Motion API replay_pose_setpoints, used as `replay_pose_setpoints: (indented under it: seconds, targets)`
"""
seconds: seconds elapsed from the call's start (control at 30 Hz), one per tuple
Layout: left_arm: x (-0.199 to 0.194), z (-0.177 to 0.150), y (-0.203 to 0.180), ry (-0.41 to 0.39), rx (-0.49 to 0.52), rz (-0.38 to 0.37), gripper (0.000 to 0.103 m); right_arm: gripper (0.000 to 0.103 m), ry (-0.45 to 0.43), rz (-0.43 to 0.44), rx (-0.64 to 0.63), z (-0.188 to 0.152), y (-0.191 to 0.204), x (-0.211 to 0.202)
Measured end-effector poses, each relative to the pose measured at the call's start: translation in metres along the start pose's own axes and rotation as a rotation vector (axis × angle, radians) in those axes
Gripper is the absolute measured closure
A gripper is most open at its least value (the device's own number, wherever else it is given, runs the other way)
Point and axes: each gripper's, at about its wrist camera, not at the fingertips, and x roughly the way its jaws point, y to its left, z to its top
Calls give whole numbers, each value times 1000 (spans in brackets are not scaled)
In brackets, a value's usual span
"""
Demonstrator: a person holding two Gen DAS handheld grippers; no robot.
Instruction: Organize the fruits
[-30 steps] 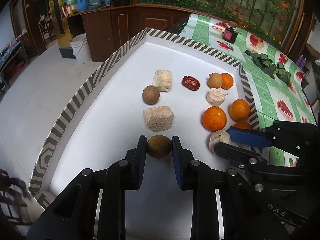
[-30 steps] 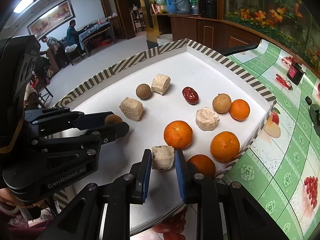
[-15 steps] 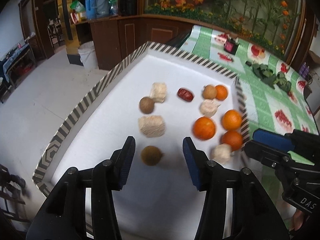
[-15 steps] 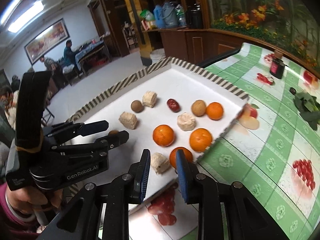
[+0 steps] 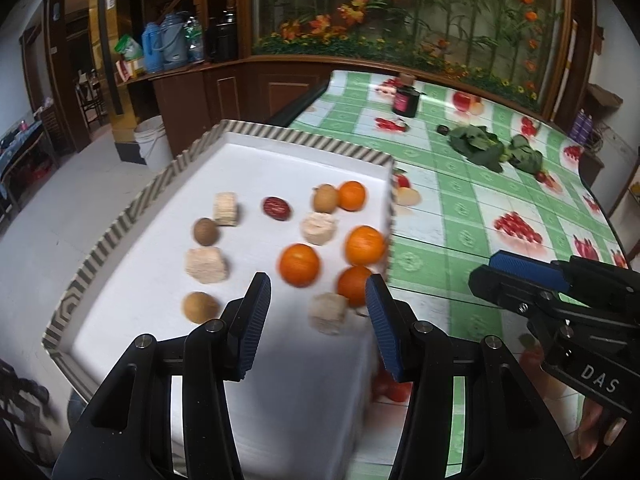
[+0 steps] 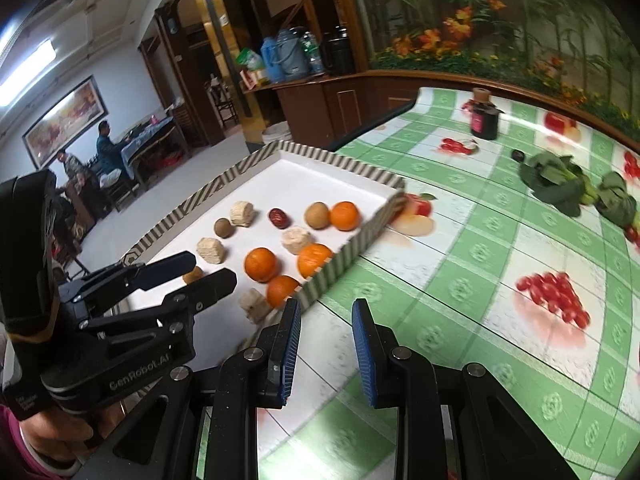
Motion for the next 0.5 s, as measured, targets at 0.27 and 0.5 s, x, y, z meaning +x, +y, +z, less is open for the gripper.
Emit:
replay_pose_setpoints:
  seconds: [0.27, 0.5]
  targets:
    - [-8, -3, -25, -17, 28, -20, 53, 78, -12, -14, 60, -10, -27, -12]
    - [-9, -5, -32, -5, 23, -11, 53, 78, -8, -2, 63, -17, -34, -14]
